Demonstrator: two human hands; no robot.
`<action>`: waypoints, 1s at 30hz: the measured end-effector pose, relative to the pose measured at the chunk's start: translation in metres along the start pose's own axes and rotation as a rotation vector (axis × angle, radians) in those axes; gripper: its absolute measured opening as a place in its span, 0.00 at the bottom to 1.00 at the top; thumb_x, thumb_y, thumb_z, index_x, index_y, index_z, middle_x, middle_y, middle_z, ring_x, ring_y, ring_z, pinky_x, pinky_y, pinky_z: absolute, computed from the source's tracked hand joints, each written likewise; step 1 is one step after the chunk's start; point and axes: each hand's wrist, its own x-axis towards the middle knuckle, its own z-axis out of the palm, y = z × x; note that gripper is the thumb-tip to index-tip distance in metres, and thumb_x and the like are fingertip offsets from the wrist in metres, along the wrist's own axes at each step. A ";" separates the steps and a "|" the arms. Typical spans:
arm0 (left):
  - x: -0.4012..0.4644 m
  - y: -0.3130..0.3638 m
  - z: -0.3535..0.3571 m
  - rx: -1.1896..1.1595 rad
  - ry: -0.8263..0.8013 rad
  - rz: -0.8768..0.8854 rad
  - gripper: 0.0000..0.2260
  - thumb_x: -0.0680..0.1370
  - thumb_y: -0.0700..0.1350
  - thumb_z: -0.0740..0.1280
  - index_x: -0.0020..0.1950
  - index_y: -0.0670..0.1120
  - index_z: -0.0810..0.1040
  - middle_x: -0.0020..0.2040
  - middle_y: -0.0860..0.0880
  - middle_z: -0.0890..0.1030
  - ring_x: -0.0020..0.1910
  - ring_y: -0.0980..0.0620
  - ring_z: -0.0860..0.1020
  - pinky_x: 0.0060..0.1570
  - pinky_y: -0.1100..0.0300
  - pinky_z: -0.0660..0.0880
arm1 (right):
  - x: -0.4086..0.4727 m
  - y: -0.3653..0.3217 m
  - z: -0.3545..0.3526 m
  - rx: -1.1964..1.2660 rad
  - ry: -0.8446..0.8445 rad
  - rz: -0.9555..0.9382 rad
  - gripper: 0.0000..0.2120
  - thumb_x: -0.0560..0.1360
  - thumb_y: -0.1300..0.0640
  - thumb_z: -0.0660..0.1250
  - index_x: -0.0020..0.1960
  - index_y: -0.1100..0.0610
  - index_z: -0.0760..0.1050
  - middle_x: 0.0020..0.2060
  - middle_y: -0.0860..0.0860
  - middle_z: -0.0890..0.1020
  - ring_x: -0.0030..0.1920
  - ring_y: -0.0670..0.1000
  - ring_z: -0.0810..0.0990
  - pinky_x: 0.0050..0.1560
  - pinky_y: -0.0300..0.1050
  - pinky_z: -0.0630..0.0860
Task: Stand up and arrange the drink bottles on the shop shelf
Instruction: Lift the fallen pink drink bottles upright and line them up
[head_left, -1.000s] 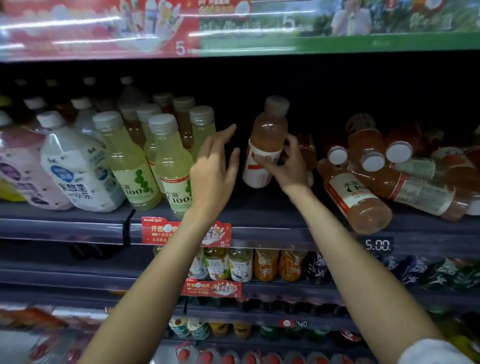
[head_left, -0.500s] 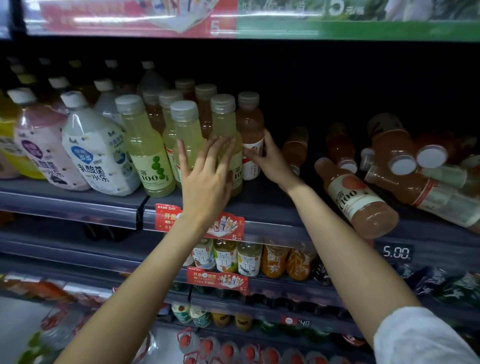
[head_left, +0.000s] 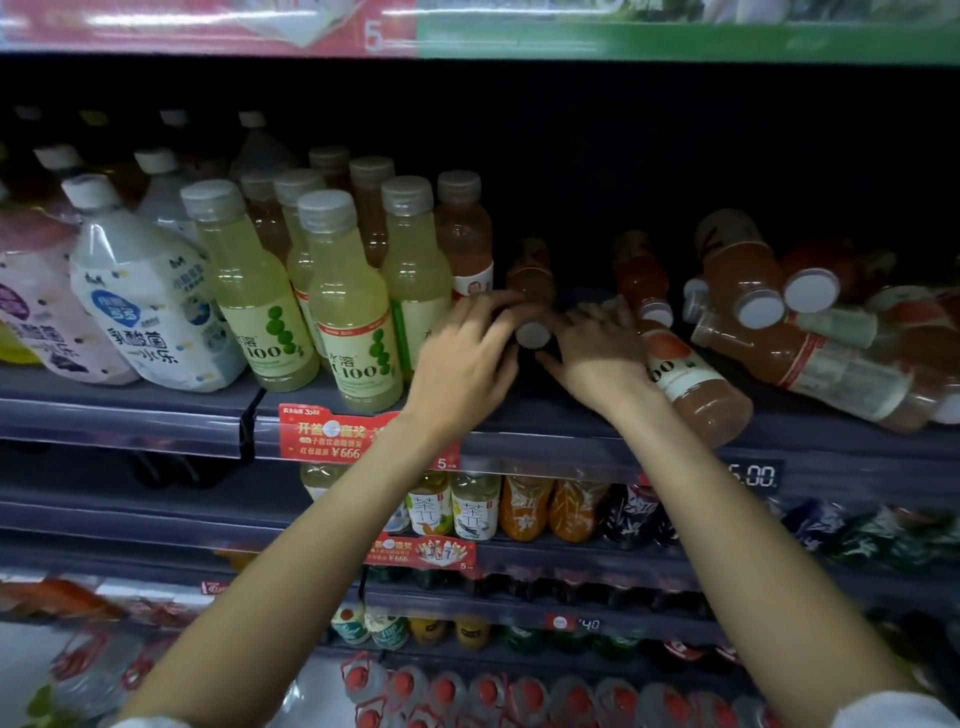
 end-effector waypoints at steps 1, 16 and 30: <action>0.005 0.000 0.010 -0.012 -0.079 -0.028 0.20 0.71 0.39 0.65 0.63 0.41 0.75 0.61 0.41 0.76 0.57 0.41 0.74 0.50 0.50 0.75 | -0.010 0.004 0.002 -0.060 0.056 0.005 0.22 0.76 0.47 0.63 0.67 0.55 0.70 0.59 0.56 0.78 0.64 0.59 0.70 0.71 0.62 0.54; 0.047 0.001 0.059 0.123 -0.242 0.228 0.20 0.64 0.41 0.79 0.53 0.42 0.76 0.44 0.42 0.80 0.37 0.43 0.80 0.24 0.61 0.69 | -0.044 0.072 -0.041 -0.143 0.168 0.182 0.11 0.77 0.54 0.63 0.57 0.57 0.75 0.50 0.56 0.80 0.47 0.59 0.80 0.39 0.45 0.67; 0.061 0.021 0.002 -0.568 0.138 -0.212 0.22 0.77 0.52 0.64 0.64 0.38 0.71 0.59 0.44 0.77 0.58 0.52 0.75 0.57 0.65 0.71 | -0.039 0.047 -0.009 0.533 0.281 -0.015 0.35 0.71 0.51 0.72 0.74 0.51 0.61 0.67 0.53 0.69 0.66 0.55 0.68 0.64 0.51 0.67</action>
